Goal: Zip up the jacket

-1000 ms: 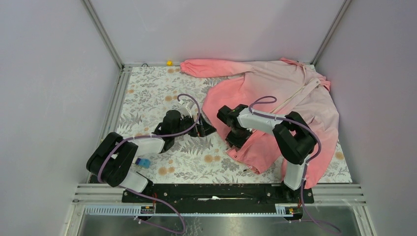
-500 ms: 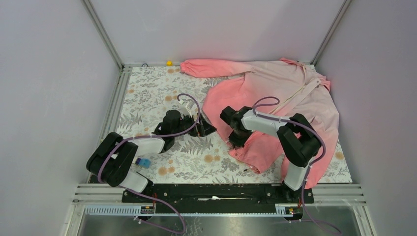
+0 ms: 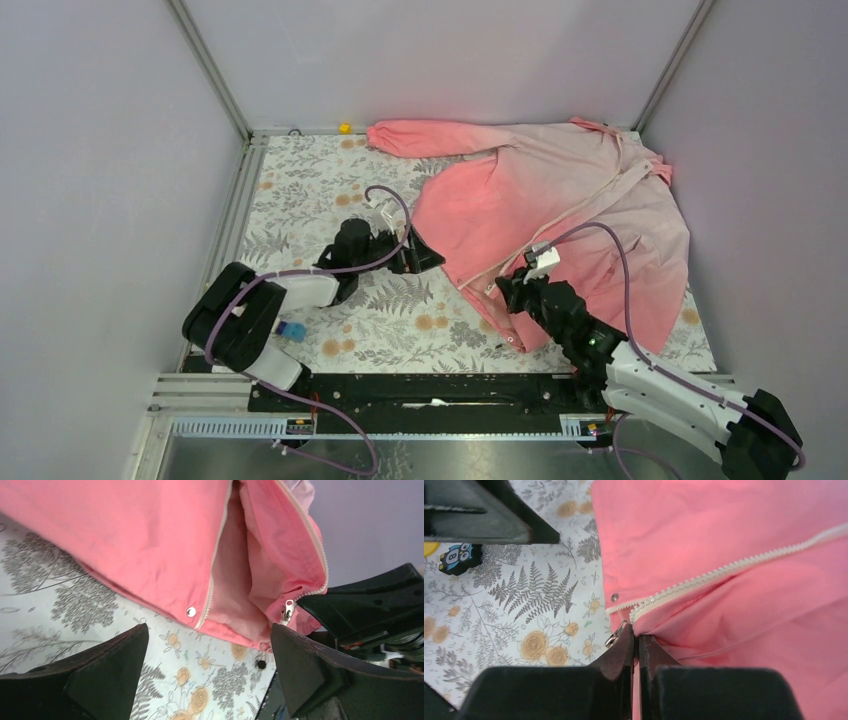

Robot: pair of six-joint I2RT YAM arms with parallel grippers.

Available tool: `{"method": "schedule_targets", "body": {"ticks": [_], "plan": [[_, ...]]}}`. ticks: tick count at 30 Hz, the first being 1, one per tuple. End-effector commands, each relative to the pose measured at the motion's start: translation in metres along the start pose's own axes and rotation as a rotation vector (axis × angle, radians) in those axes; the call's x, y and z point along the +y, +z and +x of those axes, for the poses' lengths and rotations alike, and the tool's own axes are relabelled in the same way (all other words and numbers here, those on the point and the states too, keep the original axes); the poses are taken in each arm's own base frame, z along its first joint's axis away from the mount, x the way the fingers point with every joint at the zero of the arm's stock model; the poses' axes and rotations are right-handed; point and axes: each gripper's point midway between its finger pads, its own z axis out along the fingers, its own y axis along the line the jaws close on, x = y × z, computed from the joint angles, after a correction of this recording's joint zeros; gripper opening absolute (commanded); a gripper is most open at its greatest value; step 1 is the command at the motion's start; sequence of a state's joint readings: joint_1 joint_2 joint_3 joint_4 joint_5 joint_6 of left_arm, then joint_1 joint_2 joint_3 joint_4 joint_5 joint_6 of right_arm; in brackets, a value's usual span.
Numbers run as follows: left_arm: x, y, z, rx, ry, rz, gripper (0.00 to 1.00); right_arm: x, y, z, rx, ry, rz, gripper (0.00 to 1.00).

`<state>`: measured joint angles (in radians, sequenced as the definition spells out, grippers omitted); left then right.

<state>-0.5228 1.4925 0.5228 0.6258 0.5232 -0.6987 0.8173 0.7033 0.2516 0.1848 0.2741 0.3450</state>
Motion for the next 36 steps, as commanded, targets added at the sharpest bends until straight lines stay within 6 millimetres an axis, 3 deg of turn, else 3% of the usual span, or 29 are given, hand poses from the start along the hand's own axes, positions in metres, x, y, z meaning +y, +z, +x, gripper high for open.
{"method": "schedule_targets", "body": {"ticks": [1,5,9,12,19,26,32,36], "plan": [[-0.03,0.014,-0.018,-0.015,-0.1,0.148,0.98,0.017,-0.002,-0.063,-0.293,-0.209,-0.092,0.0],[-0.062,0.016,-0.02,-0.043,-0.223,0.312,0.94,0.016,-0.005,-0.049,-0.335,-0.212,-0.136,0.0],[-0.09,0.034,0.005,0.056,-0.244,0.419,0.92,0.017,-0.009,-0.046,-0.378,-0.214,-0.166,0.0],[-0.114,0.032,0.009,0.066,-0.242,0.542,0.89,0.016,-0.009,-0.046,-0.371,-0.214,-0.16,0.0],[-0.136,0.051,0.021,0.096,-0.26,0.622,0.87,0.007,-0.014,-0.044,-0.394,-0.173,-0.13,0.0],[-0.154,0.056,0.024,0.091,-0.223,0.663,0.83,0.002,-0.013,-0.042,-0.384,-0.152,-0.099,0.0],[-0.177,0.045,0.026,0.092,-0.137,0.708,0.77,-0.004,-0.01,-0.04,-0.367,-0.136,-0.064,0.0],[-0.196,0.02,0.035,0.055,-0.021,0.752,0.69,-0.013,-0.007,-0.039,-0.355,-0.112,-0.007,0.0]]}}
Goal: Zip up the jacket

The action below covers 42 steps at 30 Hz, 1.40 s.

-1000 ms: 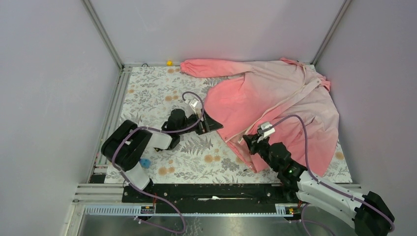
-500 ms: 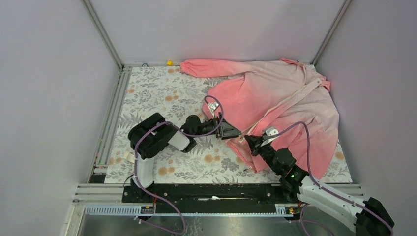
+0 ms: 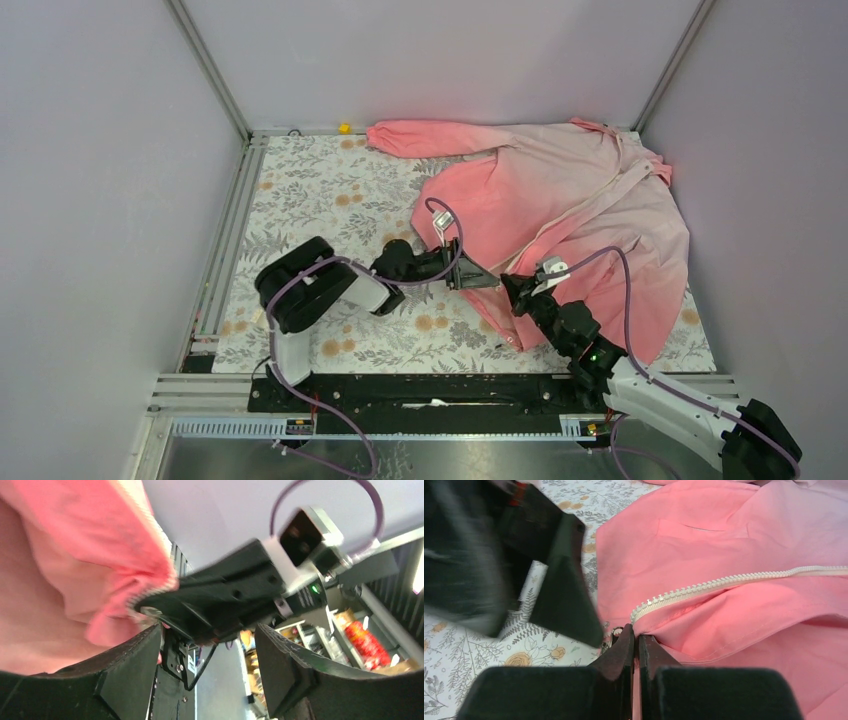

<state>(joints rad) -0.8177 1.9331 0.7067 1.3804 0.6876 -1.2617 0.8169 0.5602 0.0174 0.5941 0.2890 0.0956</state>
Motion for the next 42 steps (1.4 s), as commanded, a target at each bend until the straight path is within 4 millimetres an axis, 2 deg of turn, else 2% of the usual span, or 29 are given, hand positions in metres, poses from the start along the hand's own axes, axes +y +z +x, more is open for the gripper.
{"method": "schedule_targets", "body": {"ticks": [1,4,6,8,10,12,16,19,21,23,25,26,27,29,32,34,36,39,42], "plan": [[-0.074,-0.009,0.011,-0.013,0.297,0.17,0.69,-0.009,0.004,-0.016,-0.049,0.037,0.069,0.0],[-0.076,-0.014,0.032,0.043,0.409,0.102,0.71,-0.005,0.005,-0.014,-0.034,0.038,0.054,0.0],[-0.06,-0.014,0.038,0.092,0.449,-0.016,0.72,-0.004,0.006,-0.013,-0.028,0.038,0.045,0.0],[-0.049,-0.021,0.034,0.08,0.467,-0.118,0.73,-0.005,0.005,-0.013,-0.034,0.041,0.048,0.0],[-0.043,-0.028,0.028,0.056,0.464,-0.19,0.83,-0.004,0.004,-0.014,-0.043,0.045,0.041,0.0],[-0.037,-0.031,0.02,0.026,0.442,-0.256,0.86,-0.003,0.002,-0.016,-0.056,0.05,0.037,0.0],[-0.015,-0.032,0.004,-0.061,0.283,-0.377,0.91,-0.001,0.0,-0.02,-0.081,0.054,0.017,0.0],[0.003,-0.04,-0.008,-0.139,0.106,-0.417,0.89,-0.003,-0.002,-0.02,-0.085,0.054,0.022,0.0],[0.0,-0.044,-0.018,-0.212,0.021,-0.358,0.87,-0.001,-0.003,-0.022,-0.093,0.055,0.01,0.0],[0.014,-0.053,-0.024,-0.277,-0.101,-0.39,0.79,-0.001,-0.004,-0.023,-0.101,0.059,0.007,0.0],[0.039,-0.062,-0.026,-0.335,-0.267,-0.492,0.61,-0.002,-0.005,-0.025,-0.109,0.062,0.011,0.0],[0.05,-0.066,-0.027,-0.364,-0.319,-0.547,0.57,-0.003,-0.005,-0.026,-0.114,0.064,0.018,0.0],[0.062,-0.071,-0.029,-0.387,-0.346,-0.623,0.59,-0.004,-0.005,-0.025,-0.113,0.064,0.024,0.0],[0.078,-0.078,-0.041,-0.394,-0.24,-0.816,0.64,-0.004,-0.005,-0.026,-0.114,0.064,0.025,0.0],[0.082,-0.077,-0.065,-0.22,0.097,-1.086,0.65,-0.006,-0.006,-0.025,-0.11,0.065,0.032,0.0],[0.076,-0.068,-0.072,-0.019,0.293,-1.107,0.63,-0.005,-0.006,-0.025,-0.113,0.069,0.031,0.0],[0.076,-0.07,-0.074,0.18,0.438,-1.14,0.61,-0.004,-0.007,-0.028,-0.123,0.077,0.022,0.0],[0.079,-0.081,-0.069,0.489,0.506,-1.138,0.62,-0.002,-0.009,-0.033,-0.141,0.09,0.008,0.0],[0.086,-0.089,-0.075,0.621,0.497,-1.144,0.62,-0.002,-0.011,-0.037,-0.155,0.097,0.007,0.0]]}}
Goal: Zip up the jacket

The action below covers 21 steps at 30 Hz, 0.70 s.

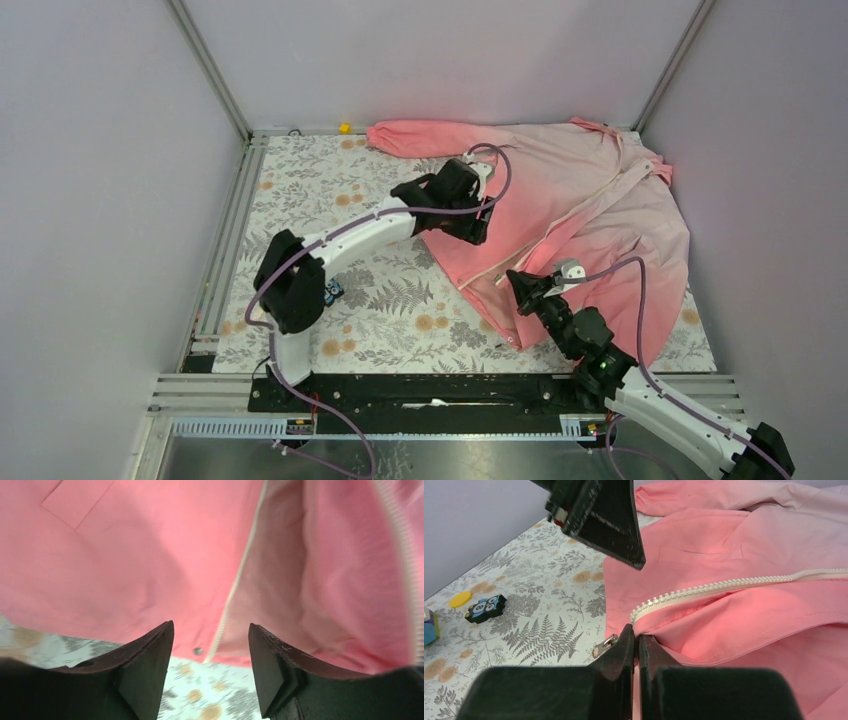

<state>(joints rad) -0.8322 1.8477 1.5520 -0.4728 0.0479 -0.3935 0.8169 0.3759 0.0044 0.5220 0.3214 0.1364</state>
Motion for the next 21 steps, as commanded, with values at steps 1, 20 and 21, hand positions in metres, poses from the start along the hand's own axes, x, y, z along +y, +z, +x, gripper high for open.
{"method": "schedule_targets", "body": {"ticks": [1,20,21], "plan": [[0.048,-0.006,0.058,0.385,0.256,-0.029,0.61,0.003,-0.001,-0.015,-0.059,0.029,-0.01,0.0],[0.048,0.051,0.077,0.573,0.248,-0.124,0.54,0.007,0.002,-0.007,-0.031,0.032,-0.028,0.0],[0.045,0.051,0.078,0.574,0.253,-0.126,0.55,0.007,0.002,-0.007,-0.032,0.033,-0.027,0.0]]}}
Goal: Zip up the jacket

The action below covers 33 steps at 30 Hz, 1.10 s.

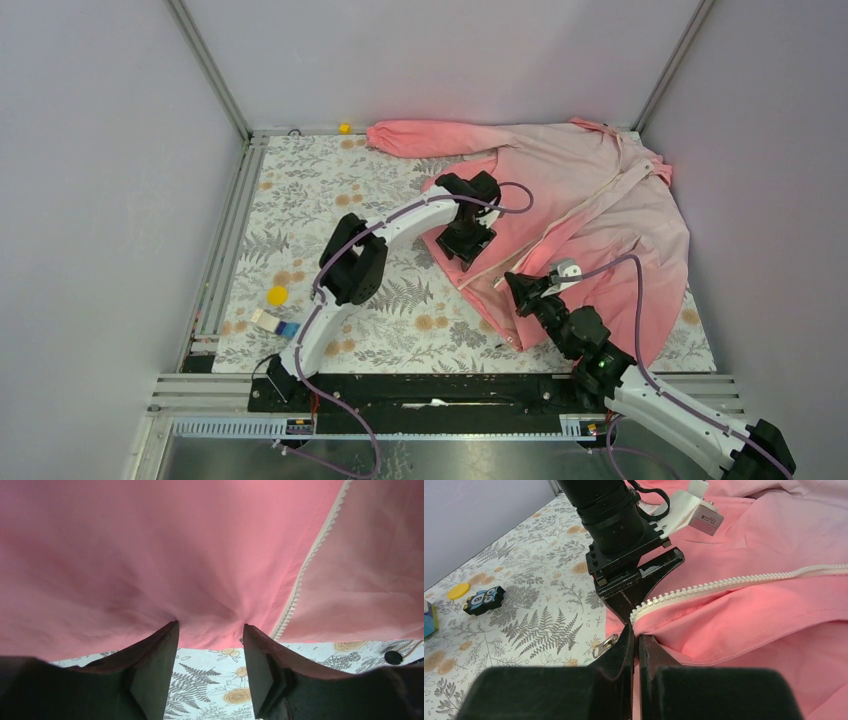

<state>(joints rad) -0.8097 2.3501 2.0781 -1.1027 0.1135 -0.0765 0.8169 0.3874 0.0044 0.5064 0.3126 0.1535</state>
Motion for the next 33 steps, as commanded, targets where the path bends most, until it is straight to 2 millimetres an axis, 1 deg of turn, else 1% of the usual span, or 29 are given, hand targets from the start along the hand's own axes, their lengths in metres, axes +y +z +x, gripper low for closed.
{"method": "schedule_targets", "body": {"ticks": [1,5,6,10,15,18,22,26,29,33], "plan": [[-0.008,-0.011,-0.007,-0.024,0.007,-0.045,0.57,0.006,0.002,-0.014,-0.056,0.023,-0.024,0.0],[-0.018,-0.012,-0.009,-0.032,0.023,-0.09,0.65,0.007,0.002,-0.012,-0.052,0.024,-0.027,0.0],[-0.015,-0.01,-0.009,-0.027,0.024,-0.123,0.65,0.007,0.002,-0.012,-0.053,0.025,-0.028,0.0],[-0.01,-0.001,-0.005,-0.004,0.016,-0.16,0.63,0.007,0.002,-0.014,-0.058,0.029,-0.03,0.0],[-0.008,0.008,-0.001,0.013,0.017,-0.167,0.63,0.007,0.002,-0.014,-0.058,0.029,-0.028,0.0],[-0.007,0.015,0.001,0.018,0.019,-0.17,0.6,0.007,0.003,-0.013,-0.055,0.028,-0.03,0.0],[-0.011,0.029,0.006,0.04,0.018,-0.143,0.58,0.007,0.003,-0.011,-0.048,0.026,-0.027,0.0],[-0.014,0.043,0.014,0.06,0.017,-0.117,0.53,0.007,0.003,-0.011,-0.047,0.026,-0.026,0.0],[-0.013,0.045,0.015,0.065,0.02,-0.116,0.38,0.007,0.003,-0.01,-0.045,0.026,-0.027,0.0],[-0.018,0.034,0.004,0.024,0.023,-0.107,0.24,0.007,0.003,-0.009,-0.04,0.024,-0.028,0.0]]}}
